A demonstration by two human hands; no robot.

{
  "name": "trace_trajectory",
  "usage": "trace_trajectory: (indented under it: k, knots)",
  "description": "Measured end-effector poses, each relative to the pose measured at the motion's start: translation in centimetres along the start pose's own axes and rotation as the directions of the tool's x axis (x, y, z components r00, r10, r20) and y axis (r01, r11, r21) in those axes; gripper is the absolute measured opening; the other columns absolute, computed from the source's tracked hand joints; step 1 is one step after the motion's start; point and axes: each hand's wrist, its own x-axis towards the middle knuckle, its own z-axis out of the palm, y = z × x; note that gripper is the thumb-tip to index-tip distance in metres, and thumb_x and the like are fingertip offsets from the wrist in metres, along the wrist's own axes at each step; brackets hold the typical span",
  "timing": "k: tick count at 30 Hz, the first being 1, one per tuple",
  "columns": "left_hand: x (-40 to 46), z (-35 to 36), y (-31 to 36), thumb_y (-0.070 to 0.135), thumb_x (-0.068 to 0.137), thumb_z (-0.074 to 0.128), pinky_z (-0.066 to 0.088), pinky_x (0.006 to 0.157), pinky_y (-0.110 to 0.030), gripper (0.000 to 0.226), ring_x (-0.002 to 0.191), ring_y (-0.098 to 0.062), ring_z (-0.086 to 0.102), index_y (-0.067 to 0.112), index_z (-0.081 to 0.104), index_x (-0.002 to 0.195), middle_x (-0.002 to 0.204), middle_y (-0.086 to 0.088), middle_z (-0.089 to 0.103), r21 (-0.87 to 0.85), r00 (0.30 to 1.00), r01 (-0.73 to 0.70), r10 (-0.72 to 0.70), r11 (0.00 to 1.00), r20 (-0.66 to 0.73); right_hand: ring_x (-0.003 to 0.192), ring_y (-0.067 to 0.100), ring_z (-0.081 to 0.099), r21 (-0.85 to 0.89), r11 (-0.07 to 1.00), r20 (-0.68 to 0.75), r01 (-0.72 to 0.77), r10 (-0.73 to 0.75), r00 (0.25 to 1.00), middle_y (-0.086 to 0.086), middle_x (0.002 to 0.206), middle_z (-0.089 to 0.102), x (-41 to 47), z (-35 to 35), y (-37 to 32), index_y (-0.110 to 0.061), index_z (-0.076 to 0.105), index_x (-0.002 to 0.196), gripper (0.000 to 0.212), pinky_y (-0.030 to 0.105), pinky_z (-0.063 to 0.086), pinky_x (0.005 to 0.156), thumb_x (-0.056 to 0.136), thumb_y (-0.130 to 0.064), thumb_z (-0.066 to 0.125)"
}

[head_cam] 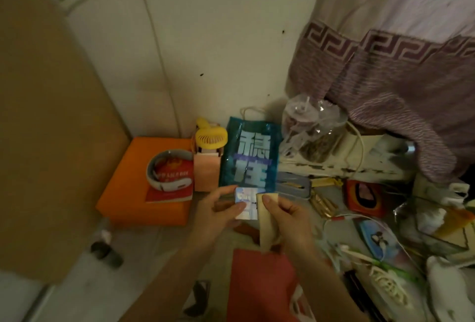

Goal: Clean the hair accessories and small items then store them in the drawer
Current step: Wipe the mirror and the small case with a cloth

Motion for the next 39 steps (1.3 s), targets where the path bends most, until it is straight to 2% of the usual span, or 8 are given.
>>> trace_trajectory:
  k: [5,11,17,21,24,30,36,39]
  knots:
    - [-1.1,-1.3,-4.5,0.008,0.08,0.071,0.052,0.057,-0.017,0.03,0.077,-0.012,0.071,0.018,0.063,0.107,0.095,-0.003,0.072,-0.1,0.98,0.153,-0.164,0.983,-0.114,0.07,0.016,0.069,-0.157,0.985,-0.035,-0.065,0.06,0.998,-0.001,0.07,0.073,0.5,1.1,5.1,-0.023,0.074,0.074,0.013,0.025,0.054,0.058,0.086,-0.018,0.069]
    - [-0.7,-1.8,-9.8,0.005,0.08,0.071,0.052,0.056,-0.019,0.033,0.075,-0.013,0.072,0.015,0.063,0.111,0.09,-0.003,0.073,-0.134,0.941,0.255,-0.278,0.958,-0.195,0.066,0.014,0.065,-0.208,0.961,-0.058,-0.184,0.176,0.983,-0.003,0.071,0.069,0.5,1.1,9.4,-0.02,0.072,0.072,0.015,0.017,0.049,0.054,0.086,-0.016,0.068]
    - [1.2,-1.3,-14.7,-0.003,0.08,0.069,0.053,0.055,-0.019,0.034,0.072,-0.012,0.071,0.012,0.064,0.11,0.097,-0.014,0.071,-0.126,0.915,0.338,-0.357,0.933,-0.188,0.063,0.017,0.058,-0.294,0.913,-0.145,-0.283,0.251,0.957,-0.004,0.057,0.058,1.8,0.2,14.6,-0.024,0.059,0.056,0.033,0.032,0.048,0.063,0.088,-0.016,0.064]
    - [2.3,-0.6,-18.2,-0.003,0.08,0.068,0.055,0.056,-0.021,0.028,0.068,-0.01,0.071,0.013,0.067,0.103,0.09,-0.005,0.072,-0.11,0.892,0.388,-0.402,0.915,-0.207,0.073,0.021,0.069,-0.247,0.871,-0.214,-0.425,0.379,0.9,0.002,0.075,0.071,2.7,-0.4,18.4,-0.022,0.069,0.077,0.014,0.039,0.058,0.072,0.089,-0.024,0.064]
    - [2.8,-0.2,-20.2,-0.003,0.081,0.067,0.052,0.053,-0.017,0.028,0.063,-0.006,0.069,0.011,0.066,0.105,0.086,-0.002,0.07,-0.118,0.869,0.432,-0.448,0.894,-0.212,0.076,0.021,0.069,-0.269,0.839,-0.238,-0.473,0.418,0.877,0.002,0.076,0.071,3.3,-0.8,20.2,-0.024,0.068,0.074,0.016,0.036,0.057,0.073,0.09,-0.028,0.063]
    - [3.5,-0.3,-23.4,0.0,0.08,0.068,0.055,0.06,-0.02,0.024,0.074,-0.013,0.069,0.008,0.067,0.104,0.089,-0.002,0.071,-0.084,0.836,0.487,-0.491,0.87,-0.243,0.056,0.01,0.056,-0.289,0.815,-0.287,-0.502,0.427,0.858,-0.005,0.057,0.06,3.5,-0.9,22.4,-0.024,0.062,0.058,0.03,0.026,0.044,0.058,0.089,-0.025,0.064]
    - [3.8,-0.3,-25.3,0.01,0.078,0.074,0.056,0.084,-0.043,0.022,0.089,-0.022,0.07,0.019,0.072,0.098,0.096,-0.004,0.074,0.005,0.828,0.505,-0.483,0.863,-0.283,0.055,0.009,0.053,-0.272,0.825,-0.319,-0.495,0.408,0.856,-0.008,0.055,0.057,3.8,-1.1,23.3,-0.024,0.061,0.06,0.029,0.017,0.041,0.05,0.088,-0.023,0.065]
    - [3.9,0.0,-25.6,0.015,0.08,0.073,0.055,0.087,-0.043,0.019,0.09,-0.019,0.069,0.024,0.072,0.098,0.095,0.002,0.073,0.059,0.841,0.497,-0.464,0.866,-0.278,0.054,0.009,0.051,-0.283,0.826,-0.349,-0.487,0.384,0.855,-0.008,0.054,0.056,4.0,-1.0,23.7,-0.025,0.061,0.058,0.03,0.022,0.04,0.054,0.088,-0.023,0.066]
